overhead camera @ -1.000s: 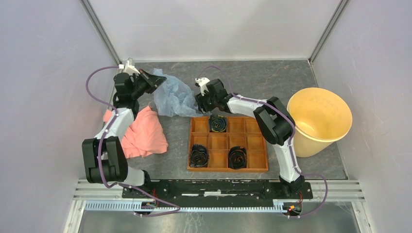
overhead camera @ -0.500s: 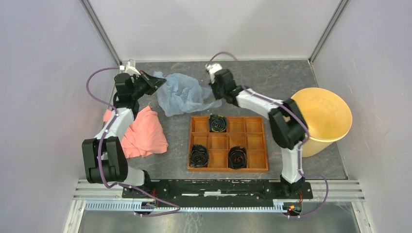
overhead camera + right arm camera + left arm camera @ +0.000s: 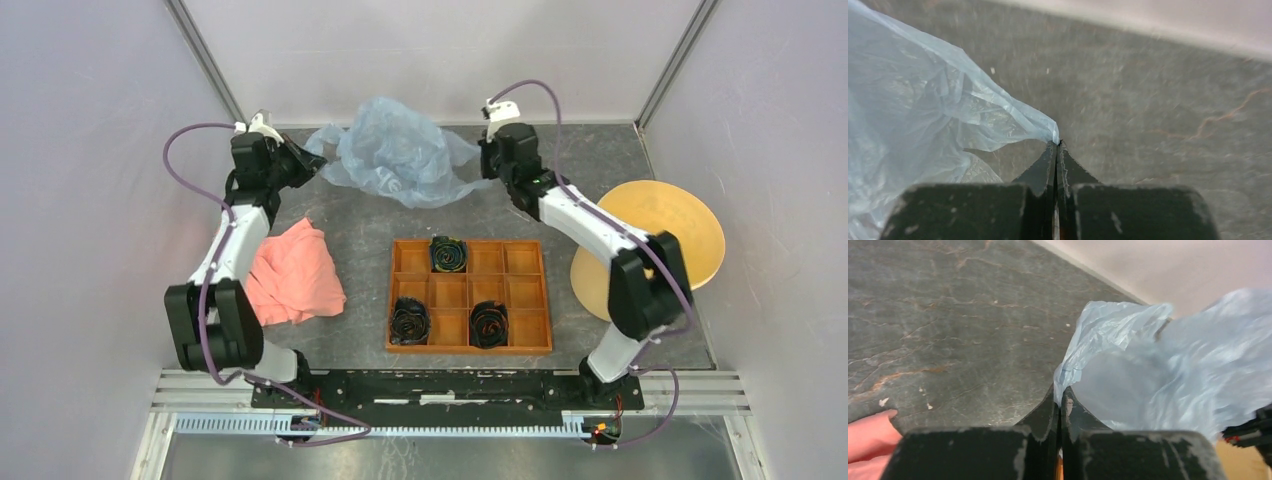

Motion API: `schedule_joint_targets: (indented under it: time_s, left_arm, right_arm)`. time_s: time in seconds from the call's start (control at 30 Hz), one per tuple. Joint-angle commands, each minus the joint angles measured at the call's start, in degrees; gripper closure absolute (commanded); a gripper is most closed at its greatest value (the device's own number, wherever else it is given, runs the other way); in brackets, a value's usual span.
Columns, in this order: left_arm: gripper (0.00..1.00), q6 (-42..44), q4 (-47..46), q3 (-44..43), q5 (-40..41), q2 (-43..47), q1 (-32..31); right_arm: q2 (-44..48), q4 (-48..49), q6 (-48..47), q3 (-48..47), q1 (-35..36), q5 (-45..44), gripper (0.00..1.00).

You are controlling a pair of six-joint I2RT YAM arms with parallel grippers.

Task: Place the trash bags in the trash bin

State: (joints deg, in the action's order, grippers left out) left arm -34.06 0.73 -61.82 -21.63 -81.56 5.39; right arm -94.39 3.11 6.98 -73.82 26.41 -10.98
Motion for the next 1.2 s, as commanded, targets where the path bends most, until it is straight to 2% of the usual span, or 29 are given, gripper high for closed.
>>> schedule_joint_targets:
  time_s: [0.0,0.1,0.17,0.23,0.3,0.33,0.4,0.47,0.53,0.63,0.7,0.73,0.8,0.87,0.97,1.07,1.17]
  left_arm:
    - [0.98,-0.8,12.5,-9.6,1.6,-9.6,0.4]
    - [0.98,-4.7,15.0,-21.0,-2.8,-13.9,0.5]
    - [0.98,-6.9,16.3,-30.9,-4.5,-13.6,0.4]
    - [0.98,-7.2,16.5,-41.5,-5.8,-11.0,-0.6]
    - [0.98,-4.5,14.4,-49.6,-4.8,-5.6,-3.5]
    - [0.98,-1.9,12.5,-51.1,-2.8,-2.2,-6.6]
    - [0.98,4.1,4.7,-45.9,1.6,7.0,-13.5]
    - [0.98,6.6,-7.5,-31.3,4.6,18.3,-17.0]
    - [0.98,7.2,-10.2,-21.5,12.3,23.9,-17.3]
    - [0.98,8.6,-6.6,-11.5,23.3,23.9,-17.3]
    - [0.98,5.1,3.0,-10.8,29.4,17.4,-16.3]
    - [0.98,3.7,7.1,-11.2,28.3,13.0,-15.1]
    - [0.98,0.4,11.0,-9.6,23.9,5.2,-12.0]
    - [0.98,-3.5,11.0,-6.0,16.4,0.4,-8.1]
    - [0.98,-8.1,8.1,-1.9,8.5,-0.7,-5.5]
    - [0.98,-8.9,13.4,-11.4,3.2,-1.3,-5.5]
    - [0.98,-12.0,12.1,-25.7,-6.5,-1.1,-5.5]
  right_arm:
    - [-6.8,-7.4,2.3,-11.3,-0.7,3.0,1.00]
    - [-11.7,-15.3,1.6,-28.5,-1.5,4.1,1.00]
    - [-13.7,-21.9,0.0,-43.3,-1.5,4.2,1.00]
    - [-11.5,-24.0,-1.8,-52.3,-1.5,6.2,1.00]
    - [-2.9,-16.4,-4.3,-48.2,-0.6,10.0,1.00]
    - [3.9,-10.2,-6.2,-40.8,0.8,10.8,1.00]
    - [18.1,7.7,-12.6,-21.7,5.5,10.8,1.00]
    - [28.2,24.2,-15.0,-6.3,8.2,15.4,0.99]
    - [32.3,31.5,-14.4,1.7,8.4,17.6,0.99]
    - [29.5,34.8,-15.5,5.9,8.3,13.1,0.99]
    - [22.0,34.0,-15.9,6.9,8.2,5.8,0.99]
    - [17.7,30.9,-16.0,5.7,8.0,3.2,1.00]
    - [7.6,20.6,-14.9,0.5,7.2,1.4,1.00]
    - [1.6,12.0,-12.1,-2.1,6.9,0.9,1.00]
    - [0.0,6.5,-7.1,-1.7,6.0,5.2,1.00]
    - [1.9,2.2,-3.4,-7.0,4.8,10.5,1.00]
    - [4.4,-1.2,-4.0,-19.1,4.4,10.8,0.99]
